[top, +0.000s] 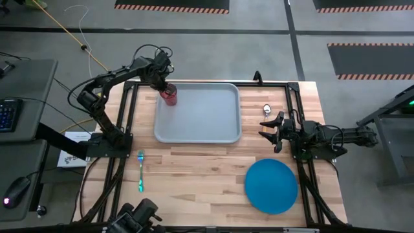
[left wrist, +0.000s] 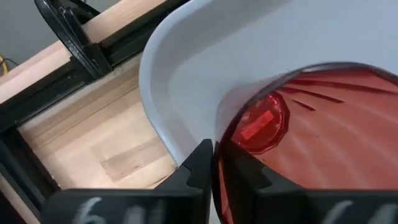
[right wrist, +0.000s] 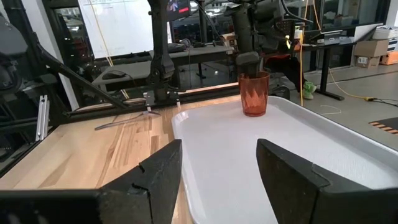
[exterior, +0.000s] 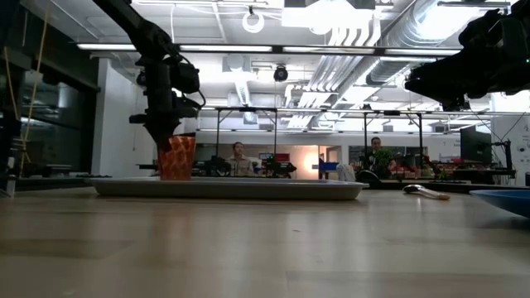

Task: Pick and place plate/cup/fork/spoon on tray
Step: Put the brown cup on the gray serving tray, then put the blue plate on the serving tray to the bottom right of the brown cup

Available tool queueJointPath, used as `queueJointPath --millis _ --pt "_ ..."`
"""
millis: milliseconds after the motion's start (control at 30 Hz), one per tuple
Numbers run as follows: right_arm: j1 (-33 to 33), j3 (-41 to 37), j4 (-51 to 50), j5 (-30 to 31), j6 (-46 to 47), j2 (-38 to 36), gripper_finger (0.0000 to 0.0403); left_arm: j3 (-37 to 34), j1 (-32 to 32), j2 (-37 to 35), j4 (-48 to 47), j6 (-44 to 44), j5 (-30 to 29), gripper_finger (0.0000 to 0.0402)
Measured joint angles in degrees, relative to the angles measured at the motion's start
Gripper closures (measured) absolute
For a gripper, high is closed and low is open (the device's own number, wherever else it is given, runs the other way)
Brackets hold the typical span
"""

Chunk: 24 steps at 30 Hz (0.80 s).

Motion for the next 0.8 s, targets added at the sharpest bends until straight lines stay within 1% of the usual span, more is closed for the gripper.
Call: queueJointPath --millis 167,367,500,633,700,800 --pt "0.01 -0.01 0.01 0.00 0.00 0.01 0.0203 -0.04 -0.13 -0.69 -0.49 0.27 -0.14 0.0334" --pt "0.00 0.00 0.00 0.00 0.00 0.00 0.0203 0.80 -0.11 -4.32 -0.31 0.92 -0.16 0.0273" --pt "0.01 -0.01 -0.01 0.00 0.00 0.00 0.0203 3.60 -0.11 -8.00 0.05 0.96 -0.16 0.0239" --pt "-0.01 -0.01 -0.01 0.00 0.00 0.01 0.0203 8.02 -0.11 -12.59 0.35 0.95 0.27 0.0217" --pt "0.00 0.00 0.00 0.01 0.01 0.00 0.0203 9.61 -0.22 -15.11 2.52 0.43 2.00 0.0212" --pt "-0.01 0.00 0.01 0.00 0.01 0.00 0.0203 8.62 -1.54 -19.99 10.79 -1.98 8.39 0.0209"
